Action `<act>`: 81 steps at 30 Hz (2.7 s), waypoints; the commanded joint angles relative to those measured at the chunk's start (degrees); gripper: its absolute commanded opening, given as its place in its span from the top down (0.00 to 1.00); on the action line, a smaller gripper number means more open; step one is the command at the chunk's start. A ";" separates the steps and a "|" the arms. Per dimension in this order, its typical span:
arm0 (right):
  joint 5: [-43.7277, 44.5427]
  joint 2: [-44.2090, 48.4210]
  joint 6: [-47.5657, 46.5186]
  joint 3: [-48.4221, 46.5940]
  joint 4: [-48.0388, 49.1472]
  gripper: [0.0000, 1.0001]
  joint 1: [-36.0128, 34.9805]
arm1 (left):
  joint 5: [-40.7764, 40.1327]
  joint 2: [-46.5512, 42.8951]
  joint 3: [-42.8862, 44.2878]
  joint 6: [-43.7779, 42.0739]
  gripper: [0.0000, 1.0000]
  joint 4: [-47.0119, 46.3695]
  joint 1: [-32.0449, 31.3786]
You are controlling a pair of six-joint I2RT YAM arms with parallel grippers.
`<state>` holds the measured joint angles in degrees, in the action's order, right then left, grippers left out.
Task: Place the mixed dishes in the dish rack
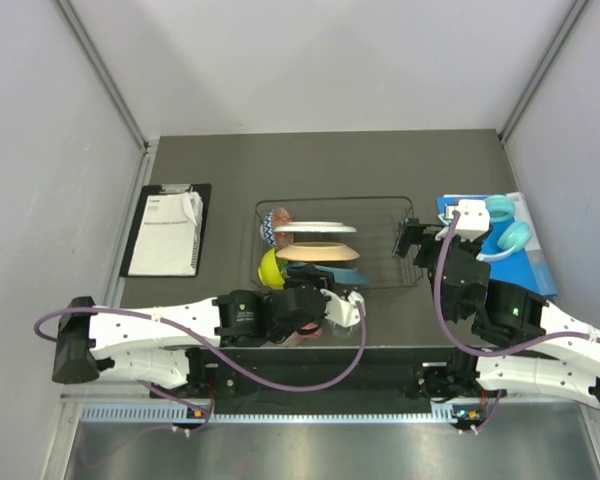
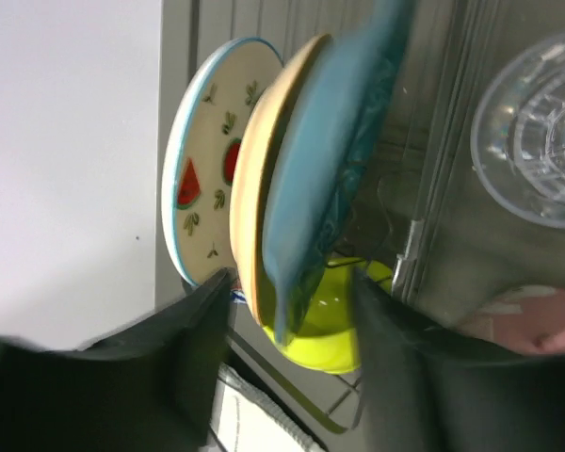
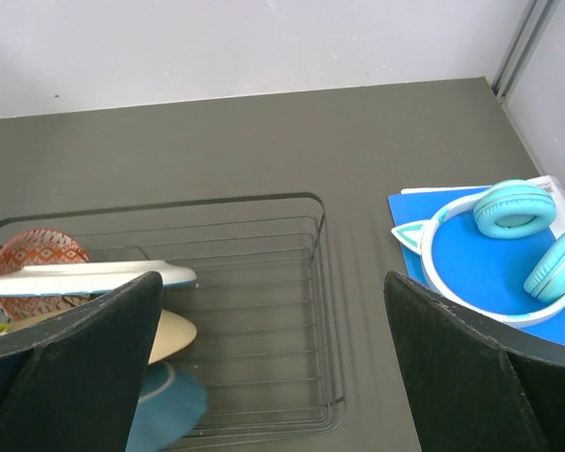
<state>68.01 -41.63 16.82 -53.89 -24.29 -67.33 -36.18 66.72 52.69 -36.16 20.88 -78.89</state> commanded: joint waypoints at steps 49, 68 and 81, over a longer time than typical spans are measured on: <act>-16.33 -16.72 0.24 -0.25 -14.47 0.06 0.53 | 14.64 -10.82 15.87 4.79 0.01 12.96 40.92; -27.23 -20.60 -7.68 -4.03 -14.12 0.39 1.68 | 14.12 -14.16 10.51 6.37 0.01 7.24 44.26; -30.30 -24.73 -12.25 -5.96 -12.36 0.91 1.94 | 13.42 -14.95 9.10 6.10 0.01 5.13 44.26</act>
<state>39.11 -65.10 1.65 -57.30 -39.57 -66.19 -21.96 52.95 62.33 -31.09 29.98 -34.89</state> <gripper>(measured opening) 0.176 0.990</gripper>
